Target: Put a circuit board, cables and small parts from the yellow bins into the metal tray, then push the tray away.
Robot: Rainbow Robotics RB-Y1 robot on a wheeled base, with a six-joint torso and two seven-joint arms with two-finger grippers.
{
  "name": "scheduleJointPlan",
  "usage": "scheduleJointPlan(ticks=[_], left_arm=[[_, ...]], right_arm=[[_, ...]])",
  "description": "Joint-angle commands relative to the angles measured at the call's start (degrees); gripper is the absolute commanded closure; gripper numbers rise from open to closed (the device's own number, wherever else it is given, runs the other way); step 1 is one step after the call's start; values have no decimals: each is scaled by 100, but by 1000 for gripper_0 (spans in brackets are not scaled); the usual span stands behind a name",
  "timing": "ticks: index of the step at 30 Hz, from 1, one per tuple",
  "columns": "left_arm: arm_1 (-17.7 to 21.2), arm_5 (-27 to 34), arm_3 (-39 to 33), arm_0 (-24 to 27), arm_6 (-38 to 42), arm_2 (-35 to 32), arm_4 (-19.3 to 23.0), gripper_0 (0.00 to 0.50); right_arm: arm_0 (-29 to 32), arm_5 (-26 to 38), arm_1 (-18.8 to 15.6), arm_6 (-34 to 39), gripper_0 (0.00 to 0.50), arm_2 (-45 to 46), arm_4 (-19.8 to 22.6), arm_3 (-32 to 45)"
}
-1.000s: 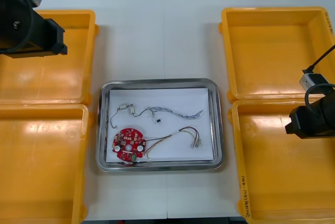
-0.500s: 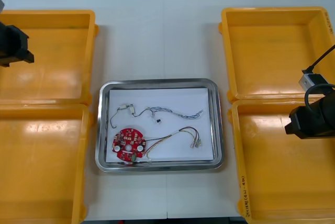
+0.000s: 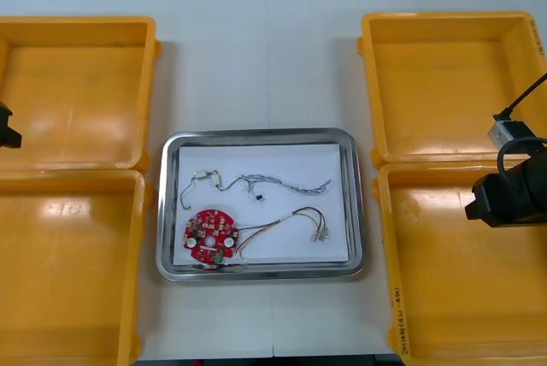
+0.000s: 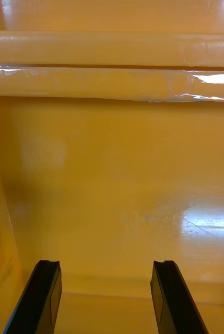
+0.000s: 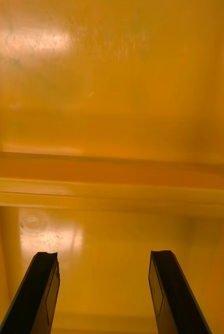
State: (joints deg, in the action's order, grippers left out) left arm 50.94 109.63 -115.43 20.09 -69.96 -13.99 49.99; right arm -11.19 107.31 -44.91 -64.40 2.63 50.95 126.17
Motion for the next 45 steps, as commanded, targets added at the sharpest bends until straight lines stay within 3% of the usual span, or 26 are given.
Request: scheduleJointPlan(ticks=[1,16,27,36,45], left_arm=[[241,37,-428,-383,-105,-174,81,0],[188,37,-885,-1059,-202,-701,635,0],[188,37,-1157,-1297,-246,-974,741,0],[188,37,-1324,-1508,-263,-1088,784,0],[188,37,-1324,-1552,-299,-1114,872,0]], right_arm=[[74,35,35,147,0,177,82,162],[21,269,0,-337,0,62,363,813],[-647,269,26,-1339,0,-825,389,857],[-1254,269,246,-1945,0,-1643,231,857],[-1869,269,650,-2578,0,-2601,-191,857]])
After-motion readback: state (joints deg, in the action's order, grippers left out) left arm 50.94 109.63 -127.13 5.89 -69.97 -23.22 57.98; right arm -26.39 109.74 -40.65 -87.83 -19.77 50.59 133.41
